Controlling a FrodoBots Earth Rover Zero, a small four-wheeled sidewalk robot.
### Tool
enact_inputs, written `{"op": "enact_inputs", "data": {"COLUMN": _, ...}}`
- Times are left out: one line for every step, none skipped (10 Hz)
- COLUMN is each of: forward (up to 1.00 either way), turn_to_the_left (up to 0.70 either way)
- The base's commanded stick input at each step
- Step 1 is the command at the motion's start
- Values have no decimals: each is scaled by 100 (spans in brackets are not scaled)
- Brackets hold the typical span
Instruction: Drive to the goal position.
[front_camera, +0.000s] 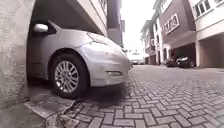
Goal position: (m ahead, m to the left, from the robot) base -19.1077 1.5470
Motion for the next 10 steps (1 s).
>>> {"op": "enact_inputs", "data": {"forward": 6, "turn_to_the_left": 1}}
{"op": "enact_inputs", "data": {"forward": 6, "turn_to_the_left": 1}}
{"op": "enact_inputs", "data": {"forward": 6, "turn_to_the_left": 1}}
{"op": "enact_inputs", "data": {"forward": 6, "turn_to_the_left": 1}}
{"op": "enact_inputs", "data": {"forward": 6, "turn_to_the_left": 1}}
{"op": "enact_inputs", "data": {"forward": 6, "turn_to_the_left": 1}}
{"op": "enact_inputs", "data": {"forward": 6, "turn_to_the_left": 1}}
{"op": "enact_inputs", "data": {"forward": 6, "turn_to_the_left": 1}}
{"op": "enact_inputs", "data": {"forward": 6, "turn_to_the_left": 1}}
{"op": "enact_inputs", "data": {"forward": 6, "turn_to_the_left": 1}}
